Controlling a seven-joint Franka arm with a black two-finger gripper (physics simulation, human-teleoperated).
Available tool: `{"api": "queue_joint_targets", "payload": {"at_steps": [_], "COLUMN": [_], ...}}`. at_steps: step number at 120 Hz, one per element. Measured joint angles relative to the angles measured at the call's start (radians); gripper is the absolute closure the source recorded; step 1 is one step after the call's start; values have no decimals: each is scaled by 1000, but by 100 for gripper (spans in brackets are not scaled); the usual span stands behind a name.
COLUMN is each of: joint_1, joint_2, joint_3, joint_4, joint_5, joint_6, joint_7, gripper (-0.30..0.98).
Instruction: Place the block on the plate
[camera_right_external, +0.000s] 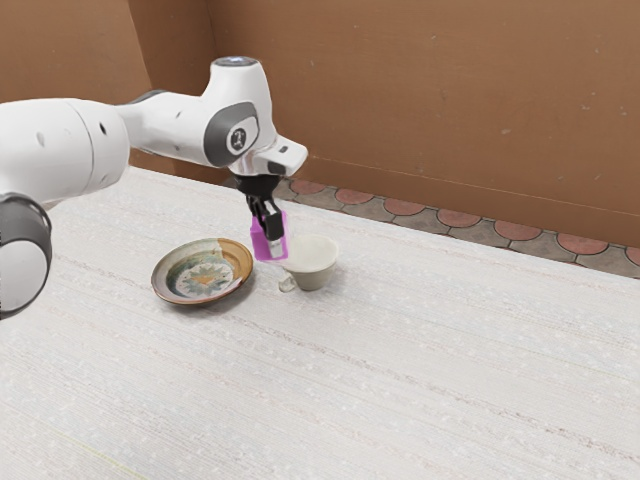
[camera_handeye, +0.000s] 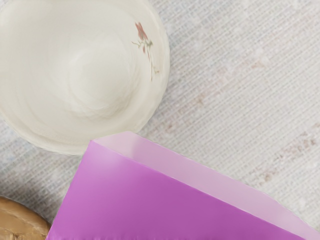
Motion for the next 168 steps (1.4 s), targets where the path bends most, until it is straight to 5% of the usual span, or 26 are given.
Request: {"api": "queue_joint_targets", "payload": {"at_steps": [30,66,168], "joint_1": [45,104,244], "joint_2": [22,188,274], "joint_3": [124,130,126], "joint_4": [-2,213,225], "joint_5": [-102,-155,-215], "joint_6": [-20,-98,-138], "joint_7": [109,215,418], "gripper": [37,37,37]}}
